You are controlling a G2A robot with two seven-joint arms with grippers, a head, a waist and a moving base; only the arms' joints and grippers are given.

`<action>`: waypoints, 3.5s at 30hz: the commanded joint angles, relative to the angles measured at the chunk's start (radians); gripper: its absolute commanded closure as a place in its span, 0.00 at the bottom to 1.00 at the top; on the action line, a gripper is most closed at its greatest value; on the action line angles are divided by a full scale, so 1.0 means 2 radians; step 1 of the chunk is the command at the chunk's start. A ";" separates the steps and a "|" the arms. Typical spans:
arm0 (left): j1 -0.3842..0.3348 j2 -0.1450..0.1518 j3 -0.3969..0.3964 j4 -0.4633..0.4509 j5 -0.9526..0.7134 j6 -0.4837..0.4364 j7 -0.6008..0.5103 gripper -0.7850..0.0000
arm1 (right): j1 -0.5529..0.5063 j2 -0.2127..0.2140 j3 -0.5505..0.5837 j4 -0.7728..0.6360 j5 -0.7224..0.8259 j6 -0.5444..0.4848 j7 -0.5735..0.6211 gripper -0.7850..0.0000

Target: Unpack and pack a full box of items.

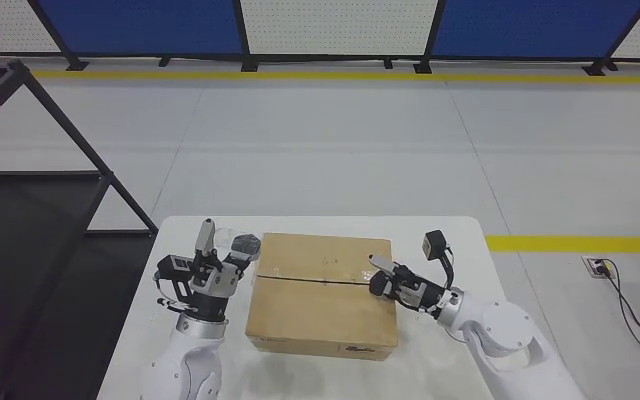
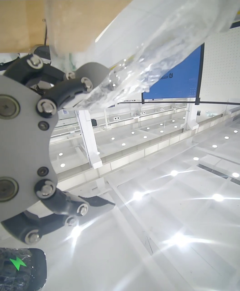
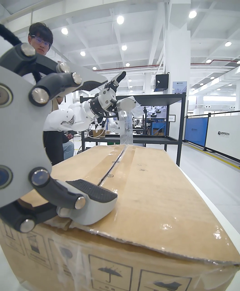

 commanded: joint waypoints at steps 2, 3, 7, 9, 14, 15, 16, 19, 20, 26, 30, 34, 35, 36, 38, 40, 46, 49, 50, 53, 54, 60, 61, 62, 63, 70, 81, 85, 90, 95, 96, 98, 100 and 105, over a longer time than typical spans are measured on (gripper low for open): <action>-0.002 -0.002 0.008 -0.001 0.006 0.004 -0.003 0.00 | -0.002 0.001 0.001 -0.003 -0.001 0.004 0.001 0.00; -0.003 -0.003 0.011 -0.001 0.008 0.005 -0.003 0.00 | -0.002 0.001 0.000 -0.003 0.000 0.005 0.002 0.00; -0.006 -0.006 0.020 -0.004 0.016 0.007 -0.006 0.00 | -0.001 0.001 -0.003 -0.002 -0.001 0.008 0.003 0.00; -0.007 -0.008 0.024 -0.005 0.020 0.009 -0.006 0.00 | 0.000 0.000 -0.004 -0.001 -0.001 0.008 0.003 0.00; -0.013 -0.012 0.036 -0.001 0.031 0.015 -0.004 0.00 | 0.002 0.000 -0.007 0.000 -0.001 0.011 0.003 0.00; -0.015 -0.013 0.040 0.000 0.034 0.015 -0.004 0.00 | 0.002 0.000 -0.007 0.000 0.000 0.011 0.003 0.00; -0.016 -0.015 0.043 0.002 0.036 0.017 -0.003 0.00 | 0.002 0.000 -0.008 0.000 0.000 0.011 0.003 0.00; -0.023 -0.018 0.054 0.007 0.042 0.020 -0.001 0.00 | 0.001 0.000 -0.008 -0.001 0.001 0.013 0.002 0.00; -0.025 -0.019 0.058 0.008 0.044 0.021 -0.001 0.00 | 0.001 0.000 -0.008 -0.001 0.001 0.013 0.002 0.00; -0.036 -0.025 0.068 0.017 0.053 0.028 0.002 0.00 | -0.003 0.001 -0.007 -0.002 0.001 0.012 0.003 0.00; -0.052 -0.029 0.074 0.028 0.054 0.040 0.002 0.00 | -0.005 0.002 -0.005 -0.003 0.002 0.009 0.005 0.00; -0.064 -0.033 0.083 0.040 0.056 0.048 -0.001 0.00 | -0.007 0.002 -0.004 -0.003 0.004 0.009 0.005 0.00; -0.066 -0.034 0.086 0.042 0.058 0.049 -0.001 0.00 | -0.007 0.003 -0.004 -0.003 0.004 0.009 0.005 0.00; -0.067 -0.035 0.088 0.043 0.059 0.048 0.000 0.00 | -0.007 0.003 -0.004 -0.003 0.004 0.008 0.006 0.00; -0.065 -0.037 0.092 0.042 0.064 0.046 0.000 0.00 | -0.007 0.003 -0.003 -0.003 0.004 0.007 0.006 0.00; -0.063 -0.038 0.093 0.039 0.067 0.044 0.001 0.00 | -0.007 0.003 -0.003 -0.003 0.004 0.006 0.008 0.00; -0.053 -0.041 0.095 0.031 0.082 0.044 -0.005 0.00 | -0.007 0.004 -0.002 -0.004 0.005 0.004 0.009 0.00; -0.048 -0.042 0.096 0.029 0.087 0.046 -0.007 0.00 | -0.006 0.004 -0.003 -0.004 0.006 0.004 0.010 0.00; -0.048 -0.043 0.096 0.028 0.087 0.047 -0.008 0.00 | -0.006 0.004 -0.003 -0.003 0.006 0.003 0.010 0.00; -0.046 -0.044 0.095 0.028 0.089 0.048 -0.010 0.00 | -0.005 0.004 -0.003 -0.001 0.007 0.001 0.010 0.00; -0.045 -0.044 0.094 0.027 0.089 0.048 -0.011 0.00 | -0.005 0.004 -0.002 -0.001 0.008 0.000 0.009 0.00; -0.034 -0.045 0.080 0.016 0.086 0.043 -0.018 0.00 | -0.008 0.005 0.001 -0.001 0.009 0.000 0.010 0.00; -0.031 -0.045 0.077 0.014 0.085 0.043 -0.021 0.00 | -0.008 0.005 0.003 -0.002 0.009 0.000 0.011 0.00; -0.029 -0.045 0.074 0.012 0.084 0.043 -0.025 0.00 | -0.009 0.006 0.004 -0.002 0.010 0.000 0.011 0.00; -0.026 -0.045 0.069 0.009 0.082 0.042 -0.029 0.00 | -0.011 0.006 0.005 -0.003 0.010 -0.002 0.012 0.00; 0.013 -0.036 0.010 -0.014 0.075 0.037 -0.070 0.00 | -0.014 0.007 0.007 -0.007 0.009 -0.003 0.016 0.00; 0.012 -0.017 -0.092 0.011 0.081 0.149 -0.205 0.00 | -0.005 0.009 -0.002 -0.010 -0.006 -0.001 0.031 0.00; -0.006 -0.011 -0.109 0.040 0.069 0.189 -0.251 0.00 | -0.006 0.009 -0.004 -0.013 -0.010 -0.001 0.032 0.00; -0.027 -0.008 -0.104 0.073 0.086 0.208 -0.268 0.00 | -0.008 0.010 -0.004 -0.015 -0.015 -0.001 0.033 0.00; -0.040 -0.009 -0.091 0.098 0.097 0.205 -0.258 0.00 | -0.010 0.011 -0.004 -0.019 -0.020 -0.004 0.031 0.00; -0.043 -0.009 -0.088 0.102 0.098 0.205 -0.256 0.00 | -0.011 0.011 -0.003 -0.020 -0.021 -0.008 0.030 0.00; -0.047 -0.009 -0.083 0.109 0.098 0.205 -0.253 0.00 | -0.013 0.012 -0.002 -0.023 -0.020 -0.011 0.028 0.00; -0.052 -0.010 -0.080 0.115 0.099 0.207 -0.251 0.00 | -0.014 0.012 -0.001 -0.024 -0.022 -0.012 0.028 0.00; -0.056 -0.010 -0.075 0.121 0.097 0.206 -0.250 0.00 | -0.010 0.011 -0.005 -0.022 -0.021 -0.013 0.023 0.00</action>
